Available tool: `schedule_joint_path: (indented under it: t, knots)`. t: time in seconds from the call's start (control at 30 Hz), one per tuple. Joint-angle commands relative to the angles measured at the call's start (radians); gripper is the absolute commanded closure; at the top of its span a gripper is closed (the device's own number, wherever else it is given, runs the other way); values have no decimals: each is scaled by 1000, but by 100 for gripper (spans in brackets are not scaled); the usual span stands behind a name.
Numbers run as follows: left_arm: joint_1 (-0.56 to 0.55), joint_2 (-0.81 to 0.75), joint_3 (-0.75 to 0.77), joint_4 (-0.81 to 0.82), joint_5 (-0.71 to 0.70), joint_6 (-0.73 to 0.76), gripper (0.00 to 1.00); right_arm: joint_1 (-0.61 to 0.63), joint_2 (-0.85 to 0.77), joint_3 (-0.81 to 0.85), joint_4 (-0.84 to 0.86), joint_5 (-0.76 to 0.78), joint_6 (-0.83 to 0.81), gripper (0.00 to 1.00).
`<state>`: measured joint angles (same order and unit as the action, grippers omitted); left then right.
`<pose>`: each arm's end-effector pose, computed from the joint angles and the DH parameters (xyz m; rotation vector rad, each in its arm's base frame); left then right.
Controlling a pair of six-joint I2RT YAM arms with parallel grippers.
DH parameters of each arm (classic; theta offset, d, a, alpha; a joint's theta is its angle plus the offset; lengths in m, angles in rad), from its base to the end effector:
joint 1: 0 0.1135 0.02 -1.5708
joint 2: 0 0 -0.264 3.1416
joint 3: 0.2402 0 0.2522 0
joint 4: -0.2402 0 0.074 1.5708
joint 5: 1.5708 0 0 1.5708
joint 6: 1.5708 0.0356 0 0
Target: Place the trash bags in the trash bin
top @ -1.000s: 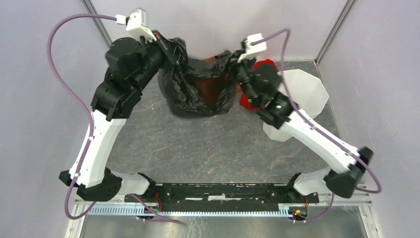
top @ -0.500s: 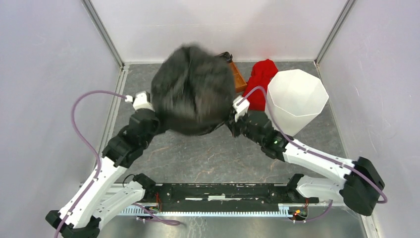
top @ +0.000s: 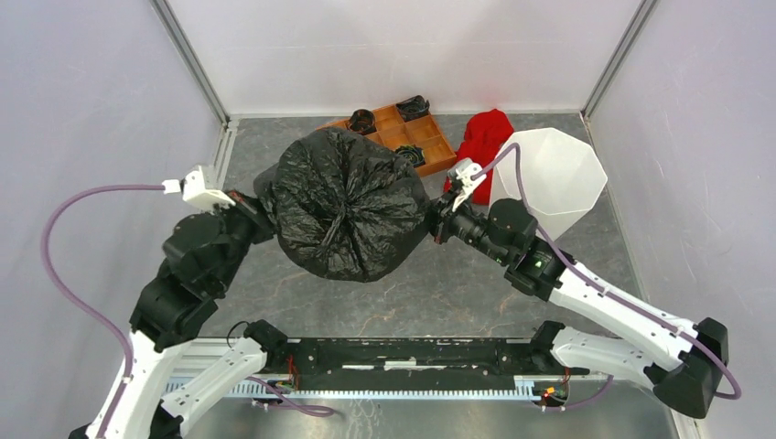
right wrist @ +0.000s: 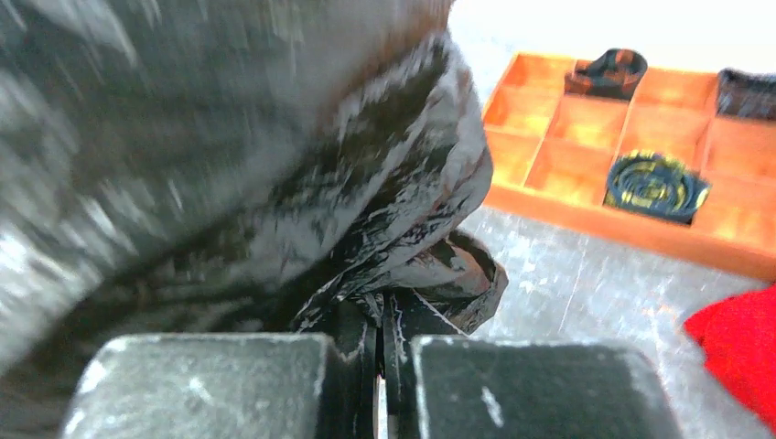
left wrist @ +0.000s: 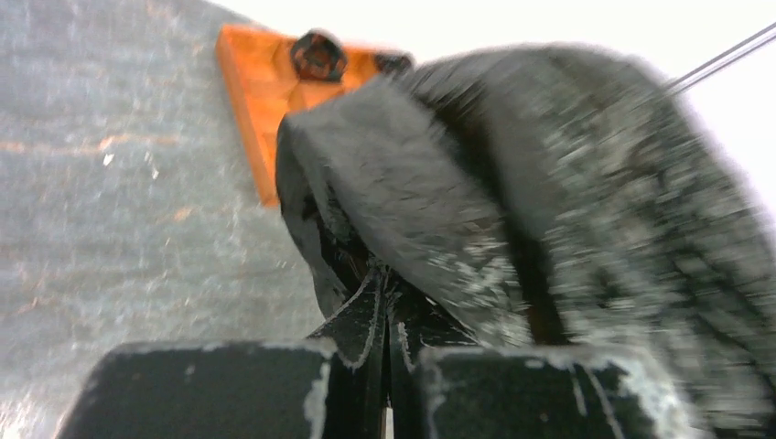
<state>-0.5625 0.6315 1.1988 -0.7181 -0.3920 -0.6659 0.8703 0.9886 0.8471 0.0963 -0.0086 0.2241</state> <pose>0.0808 -0.0349 0.4355 -0.3818 1.7016 -0.5726 0.1514 0.1801 0.3539 -0.5412 1.5945 0.8436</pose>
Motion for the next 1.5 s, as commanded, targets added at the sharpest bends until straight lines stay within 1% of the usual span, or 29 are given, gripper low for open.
schedule_joint_path:
  t: [0.0, 0.1, 0.17, 0.23, 0.3, 0.37, 0.43, 0.5, 0.6, 0.63, 0.7, 0.77, 0.87, 0.93, 1.0, 1.1, 1.23, 1.37, 1.47]
  knots:
    - [1, 9, -145, -112, 31, -105, 98, 3, 35, -127, 13, -54, 155, 99]
    - [0, 72, -209, -222, 104, -147, 98, 6, 93, -199, 35, -177, 226, 99]
    - [1, 91, -214, -282, 146, -149, 98, 51, 108, -220, 17, -203, 187, 99]
    - [1, 65, -195, -310, 170, -139, 98, 146, 87, -213, -27, -164, 104, 99]
    - [1, 23, -154, -317, 190, -126, 98, 201, 64, -195, -56, -174, 67, 99]
    - [1, -3, -98, -319, 206, -116, 98, 216, 42, -163, -59, -241, 55, 99]
    - [1, 10, -22, -321, 208, -101, 98, 217, 7, -104, -41, -290, 58, 99]
    - [1, 50, 74, -325, 199, -84, 98, 215, -20, -41, -18, -295, 63, 100]
    - [1, 115, 218, -322, 146, -50, 98, 202, -29, 104, -60, -165, 32, 100]
    - [1, 129, 248, -313, 104, -38, 98, 191, -21, 142, -72, -117, 12, 100]
    - [1, 139, 285, -299, 37, -18, 98, 168, 9, 190, -123, -21, -46, 100]
    - [1, 130, 289, -282, -35, -4, 98, 120, 47, 214, -173, 27, -74, 100]
    - [1, 98, 261, -231, -140, 45, 98, 67, 96, 201, -186, 11, -94, 100]
    - [0, 76, 253, -201, -221, 68, 98, 61, 121, 208, -185, -18, -119, 99]
    - [1, 48, 237, -155, -275, 88, 98, 61, 149, 244, -197, -58, -150, 96]
    - [0, 3, 220, -82, -307, 149, 98, 62, 177, 307, -242, -73, -179, 96]
    - [1, -27, 231, -68, -361, 198, 98, 61, 167, 326, -247, -56, -166, 95]
    - [1, -36, 210, -92, -365, 181, 98, 61, 170, 313, -207, -41, -139, 92]
    - [1, -49, 174, -61, -352, 171, 98, 61, 204, 339, -253, 18, -121, 90]
